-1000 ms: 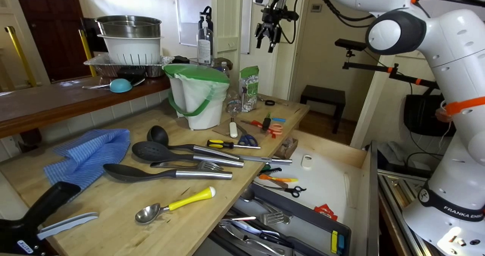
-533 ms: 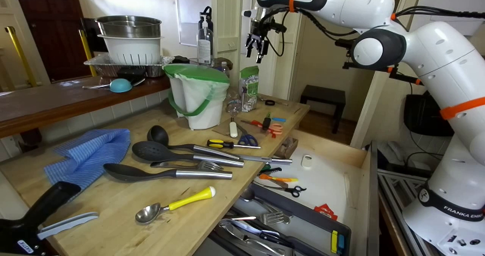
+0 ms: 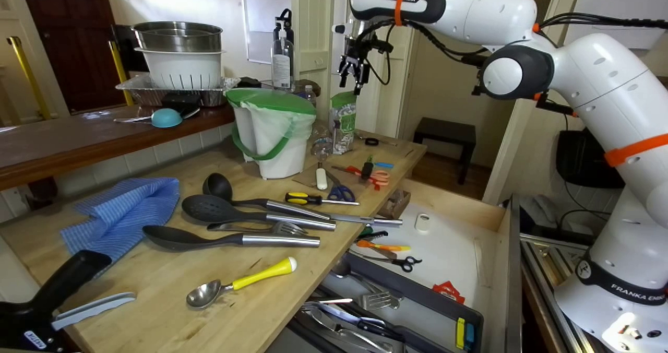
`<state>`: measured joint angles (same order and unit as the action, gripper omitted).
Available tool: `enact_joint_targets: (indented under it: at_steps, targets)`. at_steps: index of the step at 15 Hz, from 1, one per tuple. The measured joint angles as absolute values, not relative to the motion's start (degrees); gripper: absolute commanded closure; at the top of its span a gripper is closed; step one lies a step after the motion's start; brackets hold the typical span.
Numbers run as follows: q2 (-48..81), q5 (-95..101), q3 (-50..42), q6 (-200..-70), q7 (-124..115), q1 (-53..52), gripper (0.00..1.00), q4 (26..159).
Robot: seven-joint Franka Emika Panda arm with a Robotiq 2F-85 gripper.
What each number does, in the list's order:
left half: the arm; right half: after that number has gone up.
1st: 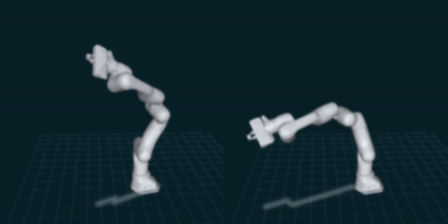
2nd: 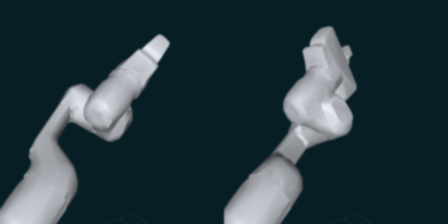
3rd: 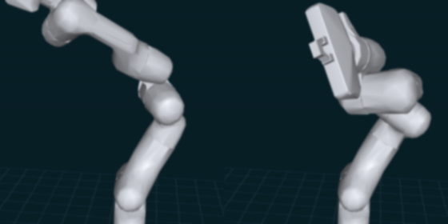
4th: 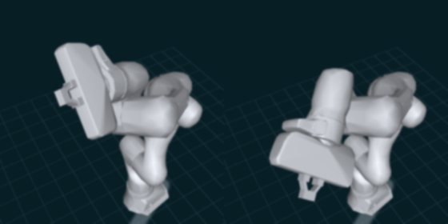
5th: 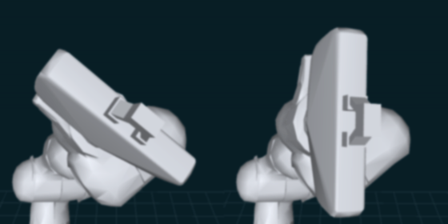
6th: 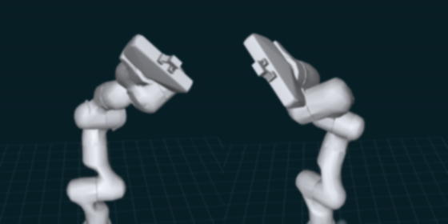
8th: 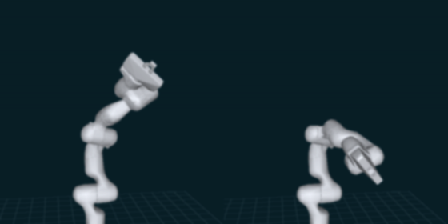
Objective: Put the packet on the right inside the open drawer.
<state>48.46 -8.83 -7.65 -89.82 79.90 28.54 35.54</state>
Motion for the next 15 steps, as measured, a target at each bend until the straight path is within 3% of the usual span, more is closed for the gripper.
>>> enact_joint_targets:
  at_steps: [6,8,15]
  targets:
    - [52.6,-8.7,-7.5,-88.7,82.6,29.2,0.00,36.7]
    - [54.1,-8.0,-7.6,-88.0,82.7,29.2,0.28,36.8]
    - [55.8,-7.5,-8.0,-87.9,82.6,29.2,0.79,36.4]
